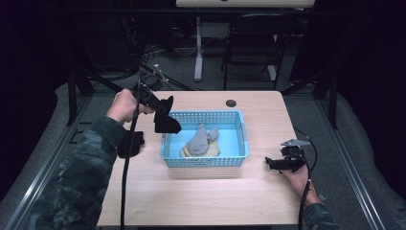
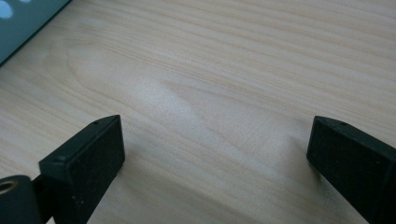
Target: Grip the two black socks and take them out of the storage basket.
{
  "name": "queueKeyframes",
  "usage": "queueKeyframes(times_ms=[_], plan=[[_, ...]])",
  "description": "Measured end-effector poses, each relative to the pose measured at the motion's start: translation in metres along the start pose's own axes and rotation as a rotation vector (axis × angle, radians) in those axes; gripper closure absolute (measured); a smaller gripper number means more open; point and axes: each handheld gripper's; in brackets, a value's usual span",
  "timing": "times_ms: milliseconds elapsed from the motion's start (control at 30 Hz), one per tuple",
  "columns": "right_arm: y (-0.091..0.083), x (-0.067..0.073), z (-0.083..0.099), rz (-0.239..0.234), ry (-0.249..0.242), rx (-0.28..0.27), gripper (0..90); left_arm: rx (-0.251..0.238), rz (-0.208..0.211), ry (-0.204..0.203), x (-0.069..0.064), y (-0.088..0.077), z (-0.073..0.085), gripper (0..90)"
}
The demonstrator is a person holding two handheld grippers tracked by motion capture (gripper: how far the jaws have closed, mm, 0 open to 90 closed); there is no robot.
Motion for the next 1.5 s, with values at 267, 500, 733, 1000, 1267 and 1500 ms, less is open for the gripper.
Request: queueKeyframes(times_ms=[267,500,733,1000,1267,1500], plan=[[0.0,0.0,0.0,0.0,0.002,0.004,3.5,-0.009,-0.012,-0.071,0.036,-0.011,0.025,81.3],[0.0,0.0,0.0,0.001,0.001,0.001,3.5,0.014,-0.032,-0.134,0.065,-0.004,0.048,81.2],[0.0,0.0,0.0,0.001,0.003,-0.003,3.5,0.026,-0.033,-0.209,0.092,0.017,0.069,81.1],[0.0,0.0,0.0,0.001,0.003,-0.002,3.5,0.086,-0.029,-0.306,0.122,0.066,0.096,80.4],[0.0,0.0,0.0,0.001,0.003,-0.003,3.6,0.065,-0.044,-0.376,0.136,0.095,0.112,62.9],[0.0,0.0,0.0,0.001,0.002,-0.003,3.6,-0.053,-0.089,-0.382,0.128,0.065,0.131,13.6]])
Point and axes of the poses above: each handheld gripper's, and its own axes: y roughly forward along the jaws, z roughly out of its underside, x roughly to its left, and after that the axes turned 12 degrees about -y, right-handed
